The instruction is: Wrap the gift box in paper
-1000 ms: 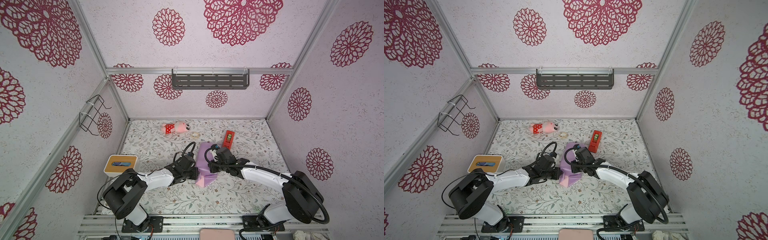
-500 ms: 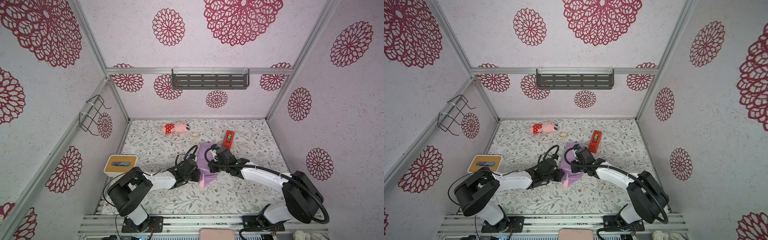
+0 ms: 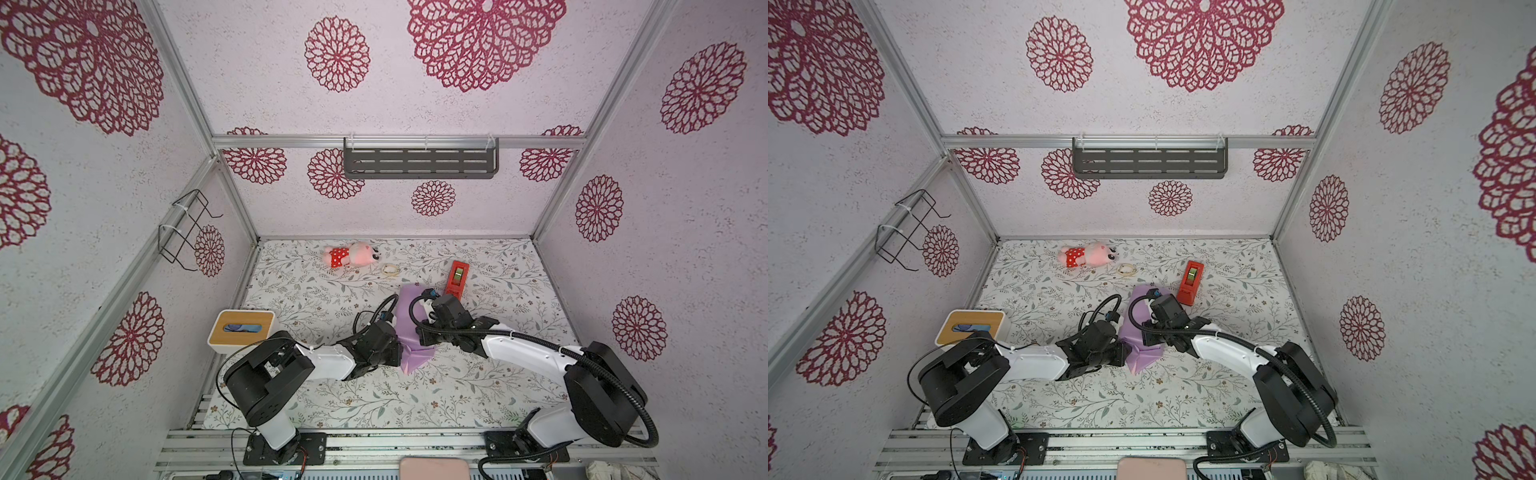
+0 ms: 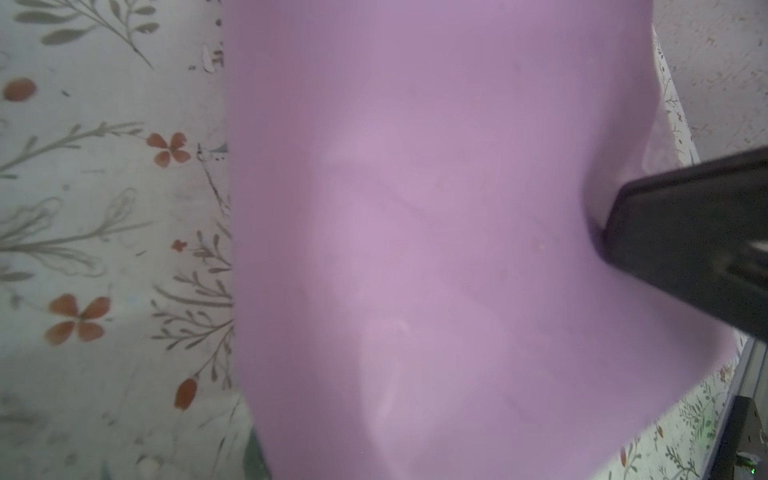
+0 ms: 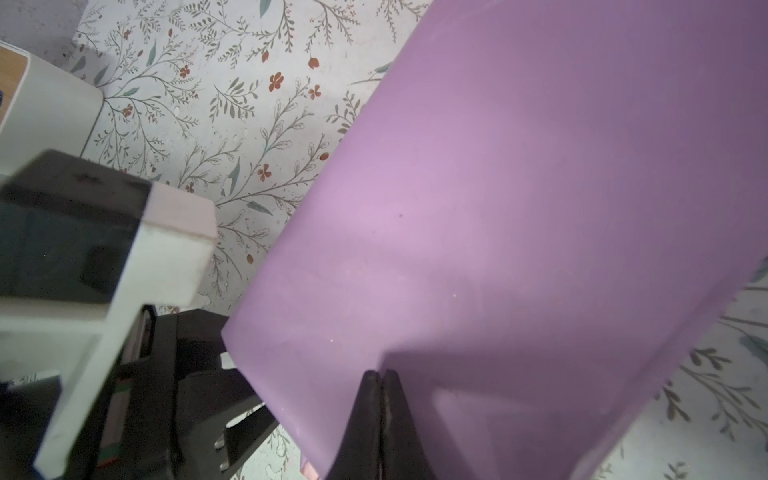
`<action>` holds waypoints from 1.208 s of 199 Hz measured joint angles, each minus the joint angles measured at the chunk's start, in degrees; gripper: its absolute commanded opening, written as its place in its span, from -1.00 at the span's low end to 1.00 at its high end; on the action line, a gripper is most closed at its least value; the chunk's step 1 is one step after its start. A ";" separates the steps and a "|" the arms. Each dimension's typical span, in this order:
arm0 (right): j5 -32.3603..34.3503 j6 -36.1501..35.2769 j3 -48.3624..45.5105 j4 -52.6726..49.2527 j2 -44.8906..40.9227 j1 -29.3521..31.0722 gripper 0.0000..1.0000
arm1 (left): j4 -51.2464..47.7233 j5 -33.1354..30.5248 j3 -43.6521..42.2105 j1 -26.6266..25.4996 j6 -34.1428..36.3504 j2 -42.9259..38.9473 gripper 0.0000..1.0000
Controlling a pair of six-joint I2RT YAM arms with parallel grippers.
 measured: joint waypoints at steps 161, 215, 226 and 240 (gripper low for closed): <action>-0.26 0.00 0.33 0.20 0.44 0.00 -0.90 | 4.28 0.00 -3.67 -1.20 1.11 -0.76 -0.58; -0.31 0.00 0.33 0.20 0.44 0.00 -0.90 | 4.44 -0.09 -3.78 -3.19 0.92 -0.83 -0.69; -0.31 0.00 0.33 0.20 0.46 0.00 -0.90 | 4.48 -0.09 -3.96 -3.69 0.76 -0.85 -0.72; -0.31 0.00 0.33 0.20 0.44 0.00 -0.90 | 4.85 -0.15 -4.31 -4.22 0.61 -0.94 -0.76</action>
